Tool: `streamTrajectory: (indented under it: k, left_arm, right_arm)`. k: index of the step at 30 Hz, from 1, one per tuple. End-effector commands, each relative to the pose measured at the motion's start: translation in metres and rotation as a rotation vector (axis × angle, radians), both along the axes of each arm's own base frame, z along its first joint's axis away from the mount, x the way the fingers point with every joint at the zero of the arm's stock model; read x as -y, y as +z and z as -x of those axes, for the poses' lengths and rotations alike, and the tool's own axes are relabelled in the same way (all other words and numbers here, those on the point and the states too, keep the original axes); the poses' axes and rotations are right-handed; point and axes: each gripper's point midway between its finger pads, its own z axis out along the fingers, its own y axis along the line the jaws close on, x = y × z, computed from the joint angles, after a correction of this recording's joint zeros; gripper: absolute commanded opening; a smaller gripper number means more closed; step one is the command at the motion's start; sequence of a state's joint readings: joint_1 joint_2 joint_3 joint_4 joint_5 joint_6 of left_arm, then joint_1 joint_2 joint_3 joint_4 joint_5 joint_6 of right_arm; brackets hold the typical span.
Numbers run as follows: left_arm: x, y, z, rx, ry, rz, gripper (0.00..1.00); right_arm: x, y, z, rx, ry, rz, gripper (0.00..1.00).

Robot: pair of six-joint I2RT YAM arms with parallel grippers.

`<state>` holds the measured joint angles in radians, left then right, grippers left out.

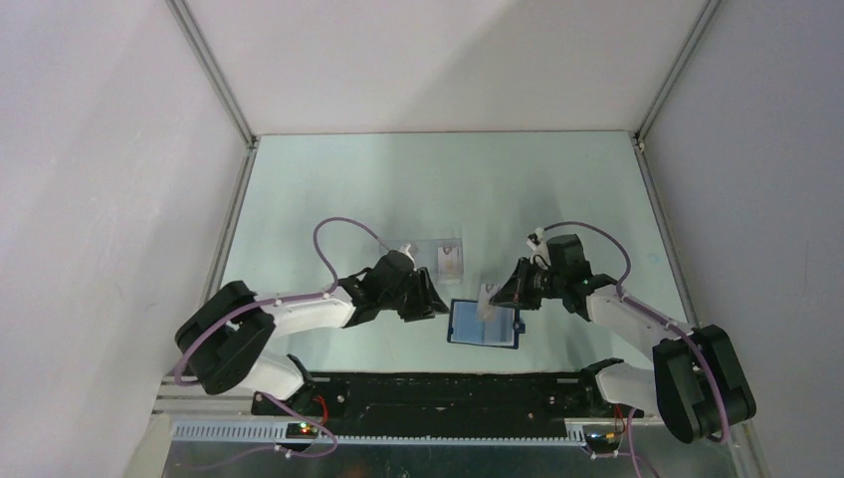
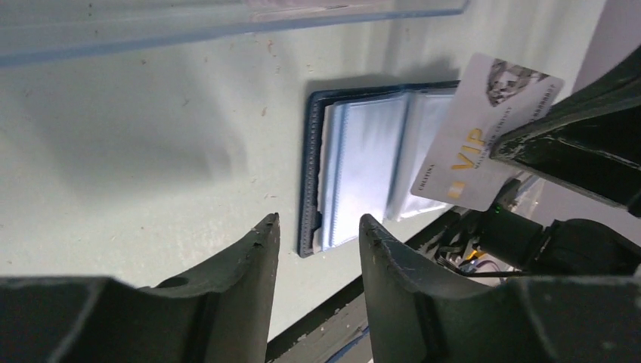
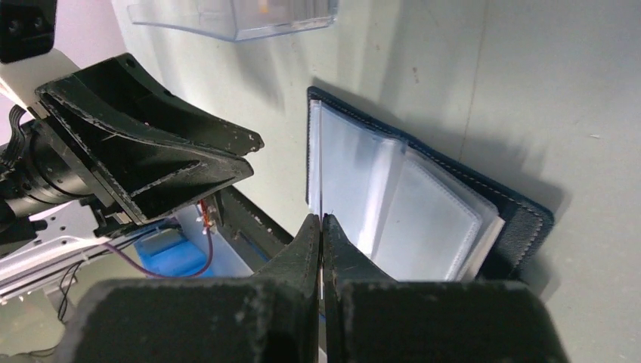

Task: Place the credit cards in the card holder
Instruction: Insert the credit card into the card holder.

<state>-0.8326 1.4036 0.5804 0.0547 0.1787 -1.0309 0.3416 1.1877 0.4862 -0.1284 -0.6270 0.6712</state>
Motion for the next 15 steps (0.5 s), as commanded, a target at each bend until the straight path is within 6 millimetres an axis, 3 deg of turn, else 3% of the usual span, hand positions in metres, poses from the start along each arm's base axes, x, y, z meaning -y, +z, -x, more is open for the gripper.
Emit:
streamTrajectory:
  k: [1, 9, 15]
  left_arm:
    - [0.005, -0.007, -0.005, 0.004, 0.013, -0.037, 0.46]
    - [0.014, -0.026, -0.004, -0.040, -0.005, -0.075, 0.40]
    - [0.021, -0.034, -0.001, -0.064, -0.026, -0.083, 0.36]
  right_arm:
    - [0.010, -0.008, -0.004, 0.045, -0.031, 0.048, 0.00]
    - [0.027, -0.030, 0.007, 0.025, -0.074, 0.101, 0.00]
    - [0.023, -0.034, 0.008, 0.005, -0.073, 0.052, 0.00]
